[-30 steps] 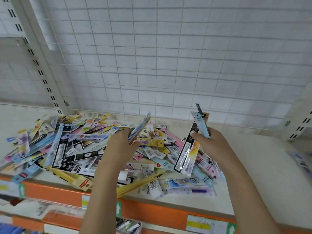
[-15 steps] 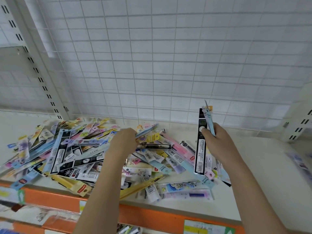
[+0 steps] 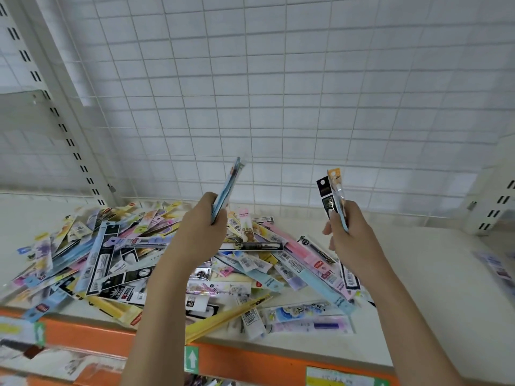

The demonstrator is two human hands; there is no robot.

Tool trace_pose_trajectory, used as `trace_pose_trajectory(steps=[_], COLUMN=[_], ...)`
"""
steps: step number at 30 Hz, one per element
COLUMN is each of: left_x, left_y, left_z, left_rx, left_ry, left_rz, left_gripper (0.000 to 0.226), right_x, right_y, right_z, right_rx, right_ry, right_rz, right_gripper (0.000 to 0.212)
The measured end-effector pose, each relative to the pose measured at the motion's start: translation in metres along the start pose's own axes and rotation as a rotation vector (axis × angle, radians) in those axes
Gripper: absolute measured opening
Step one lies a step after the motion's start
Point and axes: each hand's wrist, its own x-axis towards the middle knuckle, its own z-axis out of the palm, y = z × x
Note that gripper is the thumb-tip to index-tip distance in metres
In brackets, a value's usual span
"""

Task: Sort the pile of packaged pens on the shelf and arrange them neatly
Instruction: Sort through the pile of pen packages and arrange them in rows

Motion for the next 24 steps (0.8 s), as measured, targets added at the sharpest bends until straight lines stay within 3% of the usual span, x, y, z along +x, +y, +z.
trace_pose_trajectory(steps=[4,7,8,15,19,24], left_x=[-0.015,-0.02,-0.021,-0.026,-0.033,-0.043], left_y=[0.006,0.01,0.012,0.035,0.053,0.07], left_z=[0.007,0.013,0.016,0.046,0.064,0.084], left_rx=[-0.137,-0.194,-0.218,-0.429,-0.439,-0.428], left_ry=[0.12,0.186,0.2,0.143,0.103,0.105], left_rz=[0.013,0.043,0.041,0.002,0.011,0.01], left_gripper=[0.009,0.027,0.033,0.022,0.025,0.021], right_x=[-0.003,-0.007,-0.008,-0.017,-0.014,-0.011], right_y=[0.002,0.005,0.009,0.031,0.059,0.09], right_z=[-0.007,-0.016,-0.02,-0.061,-0.074,-0.078], right_rx=[0.032,0.071,0.079,0.015,0.041,0.063], right_ry=[0.085,0.183,0.228,0.381,0.373,0.23], right_rz=[-0.016,-0.014,-0.03,-0.152,-0.058,0.169], right_gripper=[0.021,0.01,0.018,0.011,0.016,0.014])
